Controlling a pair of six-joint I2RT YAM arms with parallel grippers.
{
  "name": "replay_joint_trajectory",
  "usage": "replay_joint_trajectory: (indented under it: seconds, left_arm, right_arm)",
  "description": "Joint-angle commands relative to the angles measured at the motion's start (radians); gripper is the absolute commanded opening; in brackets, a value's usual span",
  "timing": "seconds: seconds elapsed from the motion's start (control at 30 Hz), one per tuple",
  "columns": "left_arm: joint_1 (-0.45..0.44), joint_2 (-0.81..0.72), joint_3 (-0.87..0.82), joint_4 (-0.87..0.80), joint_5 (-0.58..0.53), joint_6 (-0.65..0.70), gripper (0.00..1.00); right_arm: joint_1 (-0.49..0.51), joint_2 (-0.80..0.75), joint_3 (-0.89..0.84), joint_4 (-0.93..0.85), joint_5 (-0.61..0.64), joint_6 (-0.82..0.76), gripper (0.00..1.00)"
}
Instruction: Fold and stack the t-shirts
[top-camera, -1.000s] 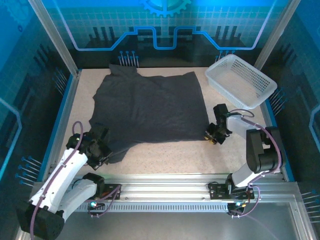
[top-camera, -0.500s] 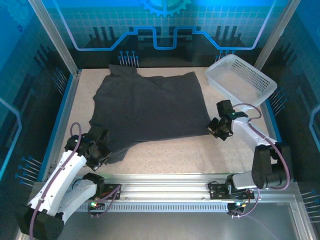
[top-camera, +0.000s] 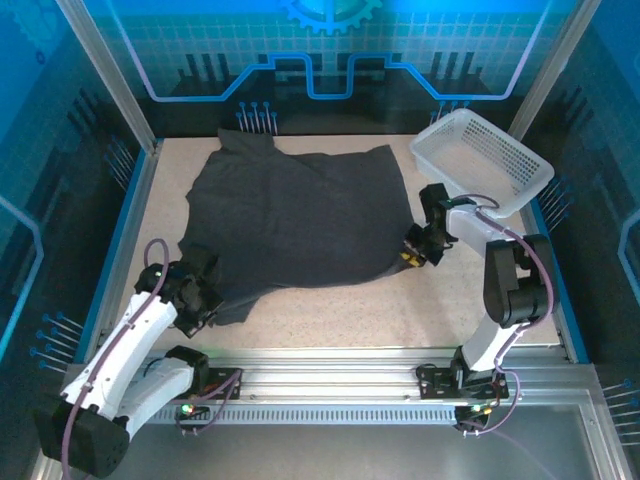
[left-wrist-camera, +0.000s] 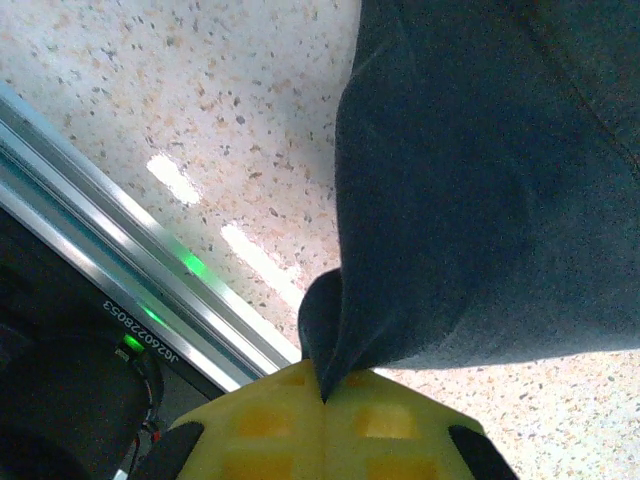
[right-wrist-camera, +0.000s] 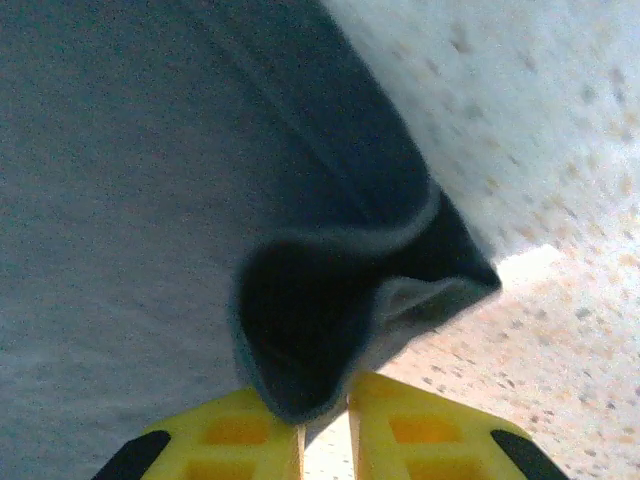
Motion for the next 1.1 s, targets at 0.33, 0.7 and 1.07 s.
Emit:
replay_joint_trajectory:
  seconds: [0.33, 0.7, 1.07]
  left_arm:
    - [0.046, -0.021, 0.076, -0.107, -0.158, -0.042, 0.00]
    - [0.065, 0.020, 0.068, -0.043, -0.141, -0.040, 0.00]
    - [0.065, 0.015, 0.067, -0.039, -0.132, -0.033, 0.00]
  right_arm:
    - [-0.101, -0.300, -0.242, 0.033, 0.049, -0.006, 0.42]
    - [-0.107, -0.060, -0.144, 0.181, -0.152, -0.258, 0.54]
    - [-0.093, -0.121, -0.247, 0.125, -0.159, -0.274, 0.56]
